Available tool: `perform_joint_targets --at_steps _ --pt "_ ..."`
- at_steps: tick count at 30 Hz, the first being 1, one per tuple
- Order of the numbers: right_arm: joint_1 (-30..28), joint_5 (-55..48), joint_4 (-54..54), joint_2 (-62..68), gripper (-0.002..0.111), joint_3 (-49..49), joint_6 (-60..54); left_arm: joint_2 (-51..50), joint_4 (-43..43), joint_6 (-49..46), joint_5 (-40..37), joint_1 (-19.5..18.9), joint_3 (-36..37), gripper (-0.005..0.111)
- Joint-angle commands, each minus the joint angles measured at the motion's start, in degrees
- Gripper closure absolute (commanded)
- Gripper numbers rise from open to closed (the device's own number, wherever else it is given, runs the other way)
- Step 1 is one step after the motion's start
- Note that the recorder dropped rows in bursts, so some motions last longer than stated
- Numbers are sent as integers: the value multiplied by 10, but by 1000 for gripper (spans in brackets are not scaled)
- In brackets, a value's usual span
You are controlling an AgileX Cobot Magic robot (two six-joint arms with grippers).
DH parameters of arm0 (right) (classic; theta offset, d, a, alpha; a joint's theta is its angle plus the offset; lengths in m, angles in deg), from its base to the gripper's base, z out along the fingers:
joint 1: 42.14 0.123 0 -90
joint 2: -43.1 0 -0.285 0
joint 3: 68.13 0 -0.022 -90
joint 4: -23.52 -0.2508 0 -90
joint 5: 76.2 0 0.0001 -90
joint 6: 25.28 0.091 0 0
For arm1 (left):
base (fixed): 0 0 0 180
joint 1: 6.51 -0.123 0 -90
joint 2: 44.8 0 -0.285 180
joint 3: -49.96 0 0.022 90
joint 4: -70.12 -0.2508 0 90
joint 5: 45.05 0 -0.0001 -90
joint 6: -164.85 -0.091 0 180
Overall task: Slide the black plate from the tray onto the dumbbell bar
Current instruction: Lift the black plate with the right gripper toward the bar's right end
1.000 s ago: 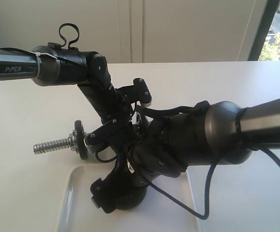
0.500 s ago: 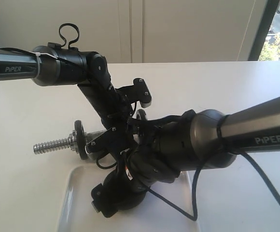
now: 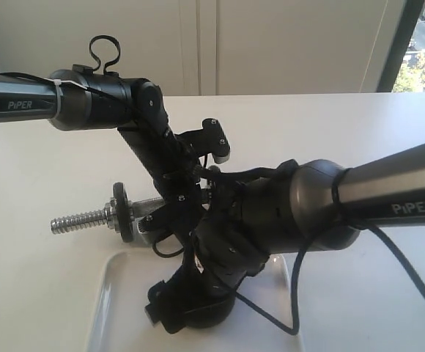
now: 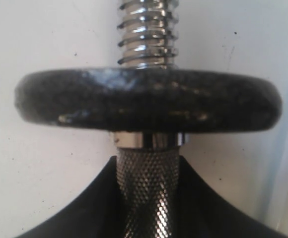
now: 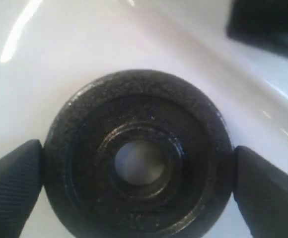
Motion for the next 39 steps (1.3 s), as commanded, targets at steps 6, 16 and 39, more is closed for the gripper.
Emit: perform_joint_targets --at_steps 6,16,39 --pt "-2 -92 37 -154 108 10 -2 54 27 3 15 -2 -9 107" --pt "-132 -111 37 -257 108 10 -63 66 27 3 0 -2 -9 107" --pt "-524 -183 -696 -129 108 10 -782 104 28 -5 -36 -3 -9 107"
